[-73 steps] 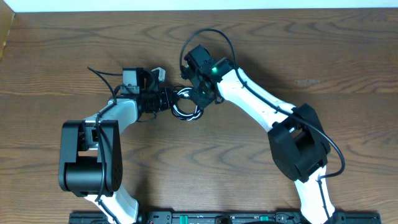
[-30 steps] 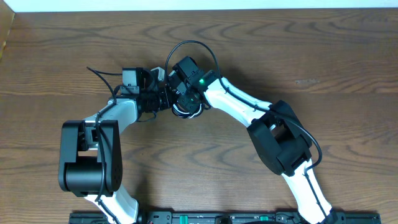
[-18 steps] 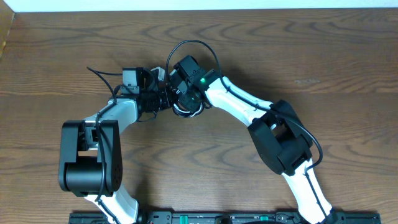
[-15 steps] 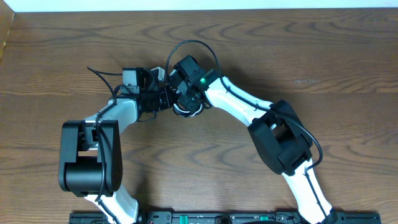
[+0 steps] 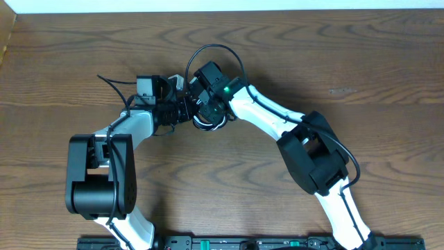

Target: Untangle cables

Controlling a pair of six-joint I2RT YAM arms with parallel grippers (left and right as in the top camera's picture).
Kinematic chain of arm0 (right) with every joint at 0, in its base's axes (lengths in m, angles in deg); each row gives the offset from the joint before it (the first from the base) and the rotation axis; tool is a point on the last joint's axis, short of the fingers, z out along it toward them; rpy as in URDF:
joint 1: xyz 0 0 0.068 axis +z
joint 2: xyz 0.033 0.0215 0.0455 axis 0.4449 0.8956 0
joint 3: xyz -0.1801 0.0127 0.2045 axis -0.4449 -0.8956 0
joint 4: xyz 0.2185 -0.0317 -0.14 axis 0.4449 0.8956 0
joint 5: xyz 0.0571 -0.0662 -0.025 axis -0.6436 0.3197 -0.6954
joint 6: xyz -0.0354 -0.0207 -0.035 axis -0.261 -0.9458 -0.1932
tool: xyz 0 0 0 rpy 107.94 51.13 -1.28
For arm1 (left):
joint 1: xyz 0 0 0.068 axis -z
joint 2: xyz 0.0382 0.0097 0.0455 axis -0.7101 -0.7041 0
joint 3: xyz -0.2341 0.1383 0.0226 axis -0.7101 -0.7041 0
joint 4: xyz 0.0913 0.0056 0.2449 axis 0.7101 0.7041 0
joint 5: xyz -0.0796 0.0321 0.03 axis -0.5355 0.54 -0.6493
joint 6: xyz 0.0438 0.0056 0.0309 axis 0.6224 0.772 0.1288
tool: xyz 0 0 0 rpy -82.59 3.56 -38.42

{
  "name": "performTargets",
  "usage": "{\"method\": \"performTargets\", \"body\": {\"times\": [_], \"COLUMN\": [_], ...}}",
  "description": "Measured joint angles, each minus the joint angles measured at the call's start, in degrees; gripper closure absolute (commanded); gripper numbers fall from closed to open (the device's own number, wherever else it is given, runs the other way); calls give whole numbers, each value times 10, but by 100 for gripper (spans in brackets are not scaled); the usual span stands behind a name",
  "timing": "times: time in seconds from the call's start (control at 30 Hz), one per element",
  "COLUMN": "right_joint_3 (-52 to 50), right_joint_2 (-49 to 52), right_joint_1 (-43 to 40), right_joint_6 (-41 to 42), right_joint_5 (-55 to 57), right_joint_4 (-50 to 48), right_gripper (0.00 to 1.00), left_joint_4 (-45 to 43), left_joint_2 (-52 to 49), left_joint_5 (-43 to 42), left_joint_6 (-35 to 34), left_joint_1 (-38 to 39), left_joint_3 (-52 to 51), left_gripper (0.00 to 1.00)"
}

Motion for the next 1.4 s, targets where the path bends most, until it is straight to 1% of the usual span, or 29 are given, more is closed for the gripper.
{"method": "performTargets", "body": {"times": [0.07,0.13,0.27,0.33,0.53,0.8,1.03,1.27,1.3,1.33,1.37,1.4], "right_joint_3": [0,0,0,0,1,0,0,0,0,0,1,1], "right_joint_2": [0,0,-2,-12,-52,-53,-31,2,3,6,10,11], "right_joint_1": [-2,-6,-10,-10,-15,-17,-17,-15,-15,-15,-15,-15], "right_joint_6": [-1,0,-5,-16,-39,-46,-48,-48,-48,-48,-48,-49], "right_joint_5": [0,0,-7,-7,0,-8,-19,-34,-35,-35,-34,-30], "right_joint_4": [-3,-9,-9,-9,-7,-3,-9,-16,-18,-19,-19,-21], "right_gripper": [87,88,77,75,75,74,70,69,70,84,95,99], "left_joint_4": [0,0,0,0,3,3,3,1,1,1,0,0], "left_joint_2": [0,0,0,0,0,0,0,0,0,0,0,0], "left_joint_5": [0,0,0,0,0,0,0,0,0,0,0,0], "left_joint_6": [0,0,0,0,0,0,0,0,0,0,0,0], "left_joint_1": [0,0,0,0,0,0,0,0,0,0,1,1], "left_joint_3": [0,0,0,0,0,0,0,0,0,0,0,0], "left_gripper": [92,92,92,92,92,92,92,92,92,92,92,92]}}
